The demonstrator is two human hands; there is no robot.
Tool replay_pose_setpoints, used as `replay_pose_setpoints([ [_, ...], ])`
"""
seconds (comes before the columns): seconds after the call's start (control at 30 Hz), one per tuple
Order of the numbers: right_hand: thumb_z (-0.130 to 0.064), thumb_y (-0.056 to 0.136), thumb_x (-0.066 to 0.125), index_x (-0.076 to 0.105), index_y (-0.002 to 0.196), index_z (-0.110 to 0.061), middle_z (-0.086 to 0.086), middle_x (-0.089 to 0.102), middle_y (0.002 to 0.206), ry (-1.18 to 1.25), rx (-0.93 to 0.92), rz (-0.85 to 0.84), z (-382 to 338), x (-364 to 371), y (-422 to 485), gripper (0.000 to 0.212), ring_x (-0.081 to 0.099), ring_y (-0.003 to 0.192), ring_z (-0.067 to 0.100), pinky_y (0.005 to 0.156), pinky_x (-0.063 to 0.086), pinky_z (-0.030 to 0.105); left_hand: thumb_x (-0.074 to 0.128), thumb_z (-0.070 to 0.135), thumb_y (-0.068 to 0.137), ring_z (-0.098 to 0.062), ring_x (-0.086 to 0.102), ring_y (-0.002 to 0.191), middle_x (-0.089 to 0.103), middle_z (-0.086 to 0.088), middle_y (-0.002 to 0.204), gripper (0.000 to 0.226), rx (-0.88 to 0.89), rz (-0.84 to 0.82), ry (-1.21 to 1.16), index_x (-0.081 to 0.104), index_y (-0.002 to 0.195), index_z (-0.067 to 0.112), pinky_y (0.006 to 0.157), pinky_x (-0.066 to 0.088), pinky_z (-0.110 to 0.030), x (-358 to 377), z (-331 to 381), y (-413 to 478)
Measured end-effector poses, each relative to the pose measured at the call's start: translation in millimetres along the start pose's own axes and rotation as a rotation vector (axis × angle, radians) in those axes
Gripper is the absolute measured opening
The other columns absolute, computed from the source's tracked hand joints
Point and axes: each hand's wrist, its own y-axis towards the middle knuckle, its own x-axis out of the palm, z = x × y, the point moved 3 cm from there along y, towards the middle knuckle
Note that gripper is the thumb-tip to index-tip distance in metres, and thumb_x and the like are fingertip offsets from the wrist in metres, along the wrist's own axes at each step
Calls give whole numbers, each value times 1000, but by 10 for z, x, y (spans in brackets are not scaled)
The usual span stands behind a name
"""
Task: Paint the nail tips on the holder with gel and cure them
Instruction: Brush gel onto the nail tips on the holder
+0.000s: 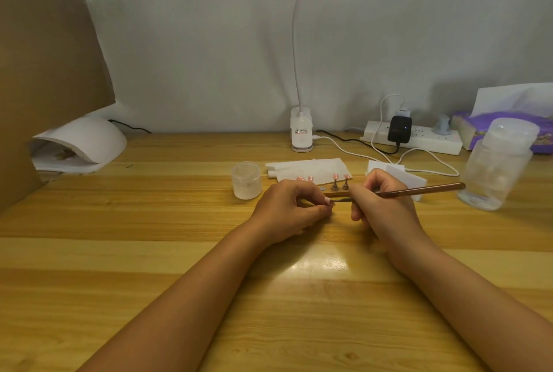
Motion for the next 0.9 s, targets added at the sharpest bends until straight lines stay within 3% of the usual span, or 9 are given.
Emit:
replay_pose_setpoints([
  [0.1,-24,94,61,54,82,-12,1,65,56,56,5,-51,-5,12,-3,19,49,42,3,40,39,16,77,26,85,-6,61,66,74,10,87,13,4,-1,5,72,81,37,64,59,-45,-5,-17,6],
  [0.4,-16,90,63,52,72,-14,-3,57,47,-38,-30,-2,31,8,10,20,51,43,0,55,40,26,77,28,84,2,59,63,74,12,93,14,23,8,23,70,83,40,58,55,-28,-9,-30,12],
  [0.67,-17,94,59,53,79,-7,-1,54,51,54,-68,56,15,-20,10,19,47,41,-1,44,37,16,76,29,85,3,58,64,75,12,97,8,32,10,31,74,88,36,59,49,-24,0,-39,12],
  [0.9,-24,96,57,54,75,-10,-2,54,49,184,-45,52,-21,-31,-15,25,47,42,2,40,38,15,75,24,86,12,57,60,75,10,92,10,82,34,44,70,88,32,55,40,-9,14,-9,-13],
])
